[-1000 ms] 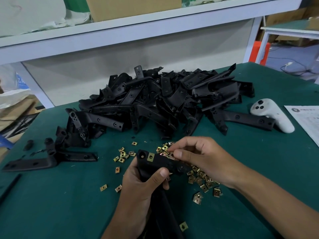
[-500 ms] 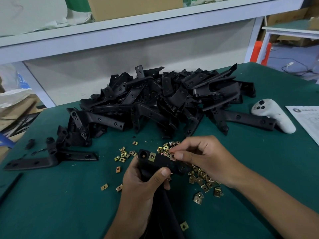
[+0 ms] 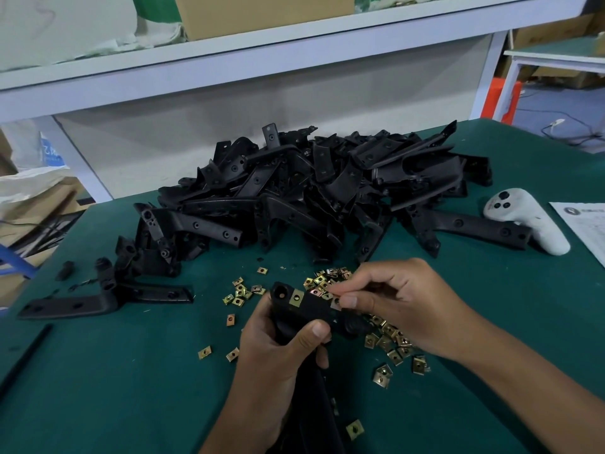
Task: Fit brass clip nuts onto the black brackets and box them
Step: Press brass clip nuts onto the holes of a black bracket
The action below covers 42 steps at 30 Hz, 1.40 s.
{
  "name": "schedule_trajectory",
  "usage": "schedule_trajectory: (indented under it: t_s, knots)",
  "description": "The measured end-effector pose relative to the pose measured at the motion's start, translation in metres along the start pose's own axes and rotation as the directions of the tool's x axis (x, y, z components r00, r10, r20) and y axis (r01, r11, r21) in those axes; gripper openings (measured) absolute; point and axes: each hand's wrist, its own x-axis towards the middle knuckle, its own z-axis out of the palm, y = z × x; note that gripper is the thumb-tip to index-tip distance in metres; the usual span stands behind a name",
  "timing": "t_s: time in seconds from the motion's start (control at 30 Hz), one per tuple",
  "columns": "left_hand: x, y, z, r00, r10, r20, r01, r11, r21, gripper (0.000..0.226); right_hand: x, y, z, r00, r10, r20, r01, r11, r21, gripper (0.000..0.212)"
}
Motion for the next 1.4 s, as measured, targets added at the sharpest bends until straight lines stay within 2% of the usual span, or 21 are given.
schedule_trajectory:
  t_s: [0.17,0.27,0.33,0.47,0.57,0.7,0.8,0.9,0.93,1.0,1.07,1.13,1.3,1.4]
  knots:
    - [0.0,-0.003,-0.001,0.999,0.042,-0.024,-0.043,0.999,-0.015,0.041,0.0,-0.001,0.005,0.999,0.043,0.015,-0.043,0.998,0.055,0.016]
    - [0.001,-0.003,-0.004,0.998,0.047,-0.051,-0.047,0.999,0.007,0.035,-0.002,-0.002,0.006,0.991,0.09,0.095,-0.097,0.992,0.081,0.028]
    - [0.002,-0.003,-0.005,0.996,0.052,-0.074,-0.052,0.999,0.011,0.037,-0.002,-0.001,0.005,0.985,0.118,0.127,-0.13,0.987,0.09,0.027]
    - [0.001,-0.002,-0.003,0.991,0.072,-0.109,-0.069,0.997,0.026,0.034,-0.002,0.001,0.011,0.979,0.138,0.151,-0.174,0.951,0.255,0.03]
    - [-0.001,-0.003,0.0,0.99,0.076,-0.122,-0.078,0.997,-0.01,0.034,-0.001,0.006,0.017,0.984,0.128,0.128,-0.157,0.953,0.258,0.034]
    - [-0.003,-0.001,0.003,0.994,0.029,-0.102,-0.04,0.994,-0.106,0.035,0.0,0.008,0.014,0.995,0.089,-0.05,-0.077,0.978,0.195,0.033]
    - [-0.008,-0.002,0.004,0.998,-0.008,-0.063,-0.002,0.988,-0.152,0.04,-0.002,0.0,0.009,0.998,-0.003,-0.057,0.01,0.994,0.106,0.027]
    - [-0.013,-0.002,0.009,0.999,-0.031,-0.037,0.024,0.983,-0.184,0.042,-0.005,-0.016,0.001,0.991,-0.107,-0.075,0.099,0.99,-0.105,0.02]
    - [-0.015,-0.001,0.011,0.999,-0.003,-0.04,-0.002,0.989,-0.145,0.04,-0.008,-0.023,-0.003,0.988,-0.136,-0.078,0.121,0.978,-0.172,0.02]
    - [-0.015,0.007,0.013,0.989,0.136,-0.057,-0.132,0.989,0.059,0.034,-0.017,-0.041,-0.013,0.977,-0.196,-0.08,0.165,0.941,-0.297,0.02]
    - [-0.016,0.016,0.02,0.959,0.284,0.005,-0.278,0.932,0.235,0.033,-0.036,-0.056,-0.029,0.962,-0.263,-0.076,0.213,0.893,-0.396,0.023]
    - [-0.022,0.023,0.039,0.93,0.344,0.132,-0.369,0.877,0.307,0.033,-0.067,-0.068,-0.05,0.954,-0.286,-0.088,0.213,0.854,-0.474,0.025]
    - [-0.049,0.018,0.127,0.851,0.284,0.442,-0.446,0.834,0.324,0.029,-0.176,-0.095,-0.104,0.945,-0.223,-0.238,0.03,0.787,-0.616,0.021]
    - [-0.073,0.003,0.19,0.772,0.24,0.588,-0.489,0.815,0.31,0.027,-0.245,-0.107,-0.133,0.911,-0.187,-0.366,-0.127,0.719,-0.683,0.019]
